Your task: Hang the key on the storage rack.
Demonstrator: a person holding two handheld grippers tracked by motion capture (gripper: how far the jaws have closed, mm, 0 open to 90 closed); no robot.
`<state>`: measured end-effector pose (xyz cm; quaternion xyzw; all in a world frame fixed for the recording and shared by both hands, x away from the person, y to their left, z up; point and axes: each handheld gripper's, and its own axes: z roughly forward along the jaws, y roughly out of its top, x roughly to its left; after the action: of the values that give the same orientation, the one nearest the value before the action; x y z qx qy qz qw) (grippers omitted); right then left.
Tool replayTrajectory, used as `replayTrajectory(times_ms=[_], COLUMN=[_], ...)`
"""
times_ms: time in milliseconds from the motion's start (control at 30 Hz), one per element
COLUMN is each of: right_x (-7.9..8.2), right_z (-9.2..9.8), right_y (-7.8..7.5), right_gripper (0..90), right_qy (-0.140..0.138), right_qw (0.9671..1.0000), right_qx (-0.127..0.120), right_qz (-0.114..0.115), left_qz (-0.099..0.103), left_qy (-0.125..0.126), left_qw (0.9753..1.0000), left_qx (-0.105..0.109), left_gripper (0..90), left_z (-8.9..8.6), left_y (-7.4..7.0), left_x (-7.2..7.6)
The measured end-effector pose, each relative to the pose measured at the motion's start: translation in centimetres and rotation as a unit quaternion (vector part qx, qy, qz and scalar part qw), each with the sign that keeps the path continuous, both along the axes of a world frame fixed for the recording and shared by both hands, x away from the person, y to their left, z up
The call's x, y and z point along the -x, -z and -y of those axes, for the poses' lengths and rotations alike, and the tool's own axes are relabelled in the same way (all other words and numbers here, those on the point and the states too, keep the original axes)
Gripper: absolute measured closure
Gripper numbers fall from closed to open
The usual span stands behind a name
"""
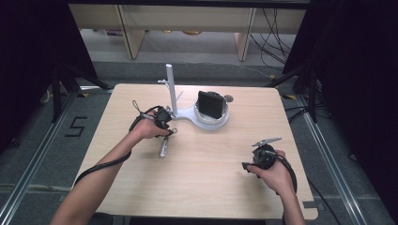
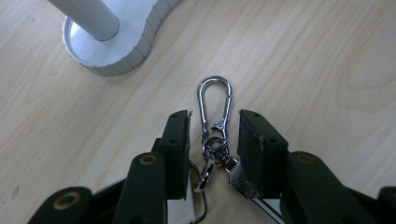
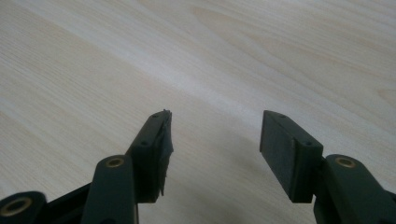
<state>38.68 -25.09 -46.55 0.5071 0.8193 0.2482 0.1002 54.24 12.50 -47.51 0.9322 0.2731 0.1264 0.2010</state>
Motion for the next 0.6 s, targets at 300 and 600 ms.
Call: replayTrajectory(times_ms=[300, 600], right_x=[0.04, 0.06], right_z=[-0.34, -0.33], right_y=[0.25, 0.25], right_gripper=[44.7, 44.8], right_qy=[-0.001, 0.0], right_qw=[1.0, 1.0], right_qx=[0.0, -0.003], right_qz=[-0.003, -0.002], left_qz=[-0.008, -0.018], left_qy=[0.004, 0.017], left_qw=[0.9998, 0.999], left_qx=[-0.018, -0.036], left_gripper=[62.4, 62.1], left_z=[0.39, 0.63], left_y=[0.21, 0.36], left_x=[-0.45, -0.83])
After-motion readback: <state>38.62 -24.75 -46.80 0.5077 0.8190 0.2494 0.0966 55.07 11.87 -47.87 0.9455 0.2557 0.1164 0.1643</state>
